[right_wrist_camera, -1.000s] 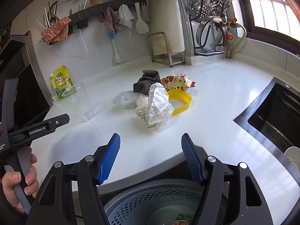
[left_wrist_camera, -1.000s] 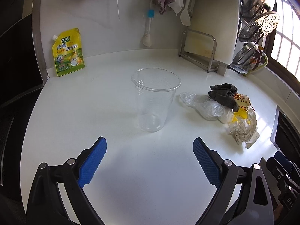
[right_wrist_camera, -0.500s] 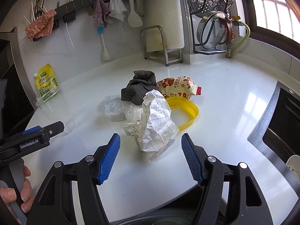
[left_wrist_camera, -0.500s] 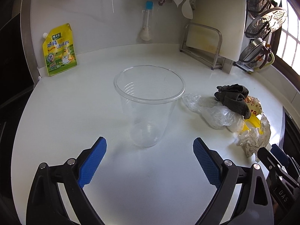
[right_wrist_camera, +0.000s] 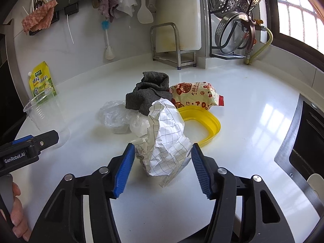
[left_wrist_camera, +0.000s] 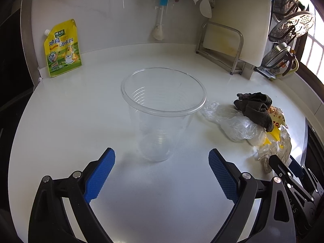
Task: Collect trash
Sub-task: 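Grasp the white checkered paper with the right tool while the left tool grasps the clear cup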
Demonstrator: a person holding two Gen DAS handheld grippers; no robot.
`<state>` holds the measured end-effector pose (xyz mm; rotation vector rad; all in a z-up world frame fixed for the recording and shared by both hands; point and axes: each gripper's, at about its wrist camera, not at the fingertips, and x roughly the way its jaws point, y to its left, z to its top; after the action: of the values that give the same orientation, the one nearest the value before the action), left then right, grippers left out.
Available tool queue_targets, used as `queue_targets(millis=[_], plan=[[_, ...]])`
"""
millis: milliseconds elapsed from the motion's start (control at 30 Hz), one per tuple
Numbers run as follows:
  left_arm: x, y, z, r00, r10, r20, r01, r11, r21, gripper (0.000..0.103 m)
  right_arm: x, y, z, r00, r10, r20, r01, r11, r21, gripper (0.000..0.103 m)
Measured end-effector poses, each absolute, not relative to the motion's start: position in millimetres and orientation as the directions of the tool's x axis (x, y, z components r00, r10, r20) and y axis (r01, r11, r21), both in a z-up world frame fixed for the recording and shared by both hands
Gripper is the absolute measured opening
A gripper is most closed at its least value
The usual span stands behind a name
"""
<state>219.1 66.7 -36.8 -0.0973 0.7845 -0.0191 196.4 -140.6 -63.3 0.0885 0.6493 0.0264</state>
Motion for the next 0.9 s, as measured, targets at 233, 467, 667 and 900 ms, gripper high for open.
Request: queue_targets(millis=[233,467,667,900], plan=[[224.9,67.7,-37.2,0.708,-0.042,-0.705,-0.042,0.994,-0.101,0.092,186.1,-142.0,-57.6,0.819,0.074,-0.570,-0.024,0.995,0.095,0.034],[239.8,71.7,-37.7,0.704,-0.003,-0.711,-0.098,0.990,-0.102,0.092,169.0,-151.6,-48.0,0.832,0.135,-0.538,-0.052,0.985,0.167,0.034],[252.9,67.5,-38.4,0.700,0.023,-0.713,-0.126,0.988,-0.093,0.089,161.2,-157.8,-47.6,0.830,0.167,-0.532,-0.064,0.976,0.208,0.034],[252.1,61.3,-37.2,0.710,0.021,-0.704,-0.104,0.992,-0.076,0.050,154.2,-160.3,-52.5,0.823,0.184,-0.537,-0.070,0.971,0.227,0.034]])
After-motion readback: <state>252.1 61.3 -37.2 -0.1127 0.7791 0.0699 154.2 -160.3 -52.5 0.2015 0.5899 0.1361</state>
